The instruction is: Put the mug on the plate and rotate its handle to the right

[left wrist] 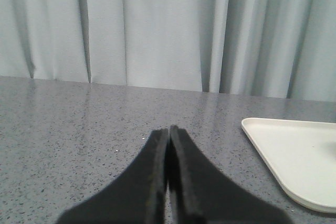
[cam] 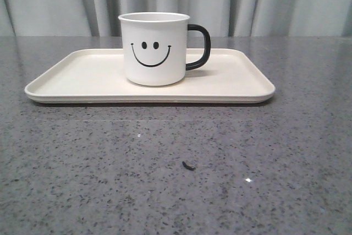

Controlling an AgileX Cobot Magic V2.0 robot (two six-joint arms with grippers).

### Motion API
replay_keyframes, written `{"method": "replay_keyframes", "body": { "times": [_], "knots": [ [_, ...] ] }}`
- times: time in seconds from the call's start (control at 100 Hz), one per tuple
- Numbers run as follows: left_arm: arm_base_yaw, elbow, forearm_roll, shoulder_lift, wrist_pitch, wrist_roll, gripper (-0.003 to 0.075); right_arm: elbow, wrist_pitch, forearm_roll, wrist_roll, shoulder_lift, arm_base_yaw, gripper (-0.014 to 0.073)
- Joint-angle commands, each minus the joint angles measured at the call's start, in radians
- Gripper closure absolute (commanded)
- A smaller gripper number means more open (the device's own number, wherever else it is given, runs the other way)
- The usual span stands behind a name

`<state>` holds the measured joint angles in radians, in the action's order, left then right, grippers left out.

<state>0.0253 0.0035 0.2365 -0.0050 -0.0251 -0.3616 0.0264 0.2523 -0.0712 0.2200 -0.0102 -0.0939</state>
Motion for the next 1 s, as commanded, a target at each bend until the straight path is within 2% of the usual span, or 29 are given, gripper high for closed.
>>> {"method": "replay_keyframes", "body": {
  "times": [0.0, 0.99],
  "knots": [
    [0.001, 0.005, -0.002, -0.033, -0.075, -0.002, 0.0739, -0.001, -0.107, -0.019, 0.0, -0.016, 0.0, 0.0654],
    [0.001, 0.005, -0.002, -0.033, -0.075, -0.002, 0.0739, -0.001, -0.126, -0.019, 0.0, -0.016, 0.0, 0.0654]
  ]
}}
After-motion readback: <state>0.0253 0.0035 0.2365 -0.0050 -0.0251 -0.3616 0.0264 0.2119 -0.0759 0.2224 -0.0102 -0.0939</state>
